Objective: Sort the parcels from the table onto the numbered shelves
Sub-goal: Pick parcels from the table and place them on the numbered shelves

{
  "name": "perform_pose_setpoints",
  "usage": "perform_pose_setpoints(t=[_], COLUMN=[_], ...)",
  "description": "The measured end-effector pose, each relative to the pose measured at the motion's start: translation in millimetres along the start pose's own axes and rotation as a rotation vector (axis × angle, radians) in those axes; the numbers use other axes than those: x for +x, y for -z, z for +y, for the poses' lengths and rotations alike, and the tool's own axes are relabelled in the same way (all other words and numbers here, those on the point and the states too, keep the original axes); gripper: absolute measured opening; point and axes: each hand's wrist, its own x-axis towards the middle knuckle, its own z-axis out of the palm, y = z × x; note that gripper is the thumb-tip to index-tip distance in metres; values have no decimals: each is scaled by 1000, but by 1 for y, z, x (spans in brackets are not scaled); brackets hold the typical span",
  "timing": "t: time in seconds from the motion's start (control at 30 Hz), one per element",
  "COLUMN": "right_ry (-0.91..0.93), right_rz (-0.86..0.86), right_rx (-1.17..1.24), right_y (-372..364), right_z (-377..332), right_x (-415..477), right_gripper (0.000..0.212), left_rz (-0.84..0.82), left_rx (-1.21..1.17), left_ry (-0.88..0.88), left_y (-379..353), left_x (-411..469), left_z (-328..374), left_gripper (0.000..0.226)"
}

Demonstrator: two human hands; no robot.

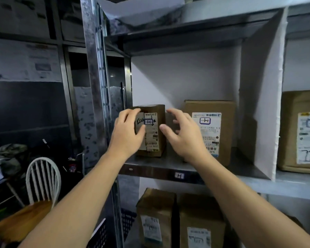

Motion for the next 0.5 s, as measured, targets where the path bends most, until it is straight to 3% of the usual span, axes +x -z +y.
perform_pose_setpoints(t=[0.23,0.5], right_ry=[-170,-158], right_rz=[-2,49], right_rx=[58,58], right_y=[-40,-64], right_z=[10,22], right_x=[53,64], right_gripper=[59,51], left_rz=[-2,-47], left_rx=[-192,-295], left_ry=[241,243], left_y=[-23,-32], left_x=[26,34], left_z=[-16,-32], left_gripper=[61,62])
